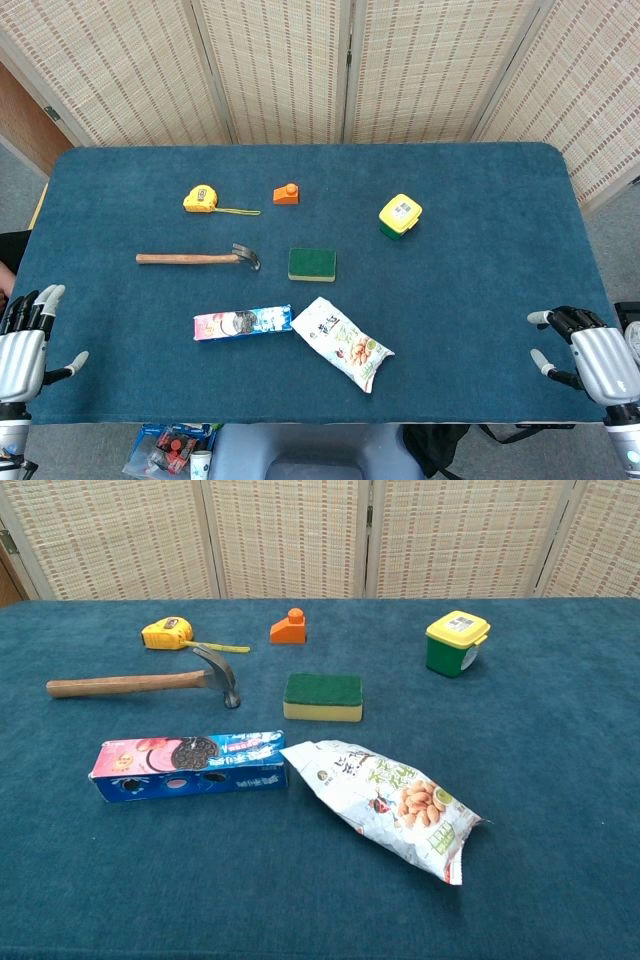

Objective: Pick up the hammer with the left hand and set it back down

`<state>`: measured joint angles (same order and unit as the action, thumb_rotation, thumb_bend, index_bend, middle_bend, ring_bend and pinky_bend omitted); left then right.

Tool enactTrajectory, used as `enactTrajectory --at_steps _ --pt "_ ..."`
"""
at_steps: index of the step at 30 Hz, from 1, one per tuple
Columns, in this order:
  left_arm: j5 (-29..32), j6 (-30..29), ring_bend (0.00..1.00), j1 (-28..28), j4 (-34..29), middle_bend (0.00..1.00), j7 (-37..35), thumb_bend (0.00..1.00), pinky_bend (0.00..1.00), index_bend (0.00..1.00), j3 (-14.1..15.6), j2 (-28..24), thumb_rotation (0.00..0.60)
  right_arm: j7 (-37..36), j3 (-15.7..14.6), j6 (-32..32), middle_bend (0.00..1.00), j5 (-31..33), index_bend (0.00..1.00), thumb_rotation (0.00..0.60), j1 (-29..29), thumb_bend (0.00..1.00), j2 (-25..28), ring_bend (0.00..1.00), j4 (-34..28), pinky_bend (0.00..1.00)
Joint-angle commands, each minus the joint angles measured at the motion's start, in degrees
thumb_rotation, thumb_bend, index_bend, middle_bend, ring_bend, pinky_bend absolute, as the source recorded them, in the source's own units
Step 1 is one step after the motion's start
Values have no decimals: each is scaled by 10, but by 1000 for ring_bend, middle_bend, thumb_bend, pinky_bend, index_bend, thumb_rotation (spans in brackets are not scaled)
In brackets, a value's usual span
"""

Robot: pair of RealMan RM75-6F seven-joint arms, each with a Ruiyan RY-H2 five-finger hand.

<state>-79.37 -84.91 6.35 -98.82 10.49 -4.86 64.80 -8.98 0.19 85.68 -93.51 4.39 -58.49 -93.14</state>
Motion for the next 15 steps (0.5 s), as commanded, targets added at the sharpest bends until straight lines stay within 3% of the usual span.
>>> enactTrajectory --at_steps 1,9,15 --pt "0 0 0 -1 0 0 -1 168 0 0 0 0 600 1 0 1 422 -1 351 600 1 280 1 266 -1 280" --pt "-7 5 0 10 -2 0 -5 169 0 0 -8 0 600 1 3 11 422 -5 351 600 0 280 4 266 -2 280" --pt "-17 38 4 49 -6 0 -7 168 0 4 -29 0 600 0 5 19 422 -6 351 600 -2 280 7 266 -2 280"
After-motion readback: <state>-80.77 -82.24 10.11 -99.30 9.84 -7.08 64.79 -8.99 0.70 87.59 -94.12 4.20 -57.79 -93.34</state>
